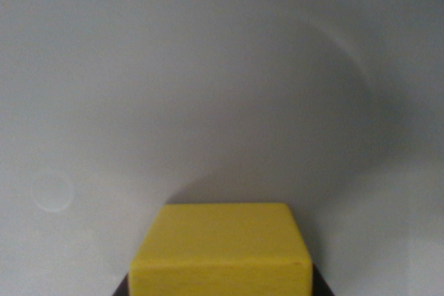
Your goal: Pick yellow cube
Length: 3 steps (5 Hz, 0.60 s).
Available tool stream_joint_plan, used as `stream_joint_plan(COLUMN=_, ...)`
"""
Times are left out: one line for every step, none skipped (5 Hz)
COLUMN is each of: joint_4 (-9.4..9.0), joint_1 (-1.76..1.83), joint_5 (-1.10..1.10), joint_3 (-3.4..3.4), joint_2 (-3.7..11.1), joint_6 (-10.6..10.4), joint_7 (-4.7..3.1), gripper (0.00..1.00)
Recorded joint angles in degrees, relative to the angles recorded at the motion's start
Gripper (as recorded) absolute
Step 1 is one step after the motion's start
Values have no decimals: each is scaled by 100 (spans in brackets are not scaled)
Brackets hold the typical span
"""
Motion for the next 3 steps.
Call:
stream_joint_plan(joint_4=0, joint_1=0, joint_5=0, joint_3=0, joint_2=0, joint_6=0, joint_7=0, gripper=100)
stream_joint_plan(joint_4=52, joint_1=-2, joint_5=-1, joint_3=-1, joint_2=-6, joint_6=57, joint_7=1, gripper=100)
stream_joint_plan(joint_4=52, joint_1=-2, joint_5=-1, joint_3=-1, joint_2=-6, joint_6=57, joint_7=1, gripper=100)
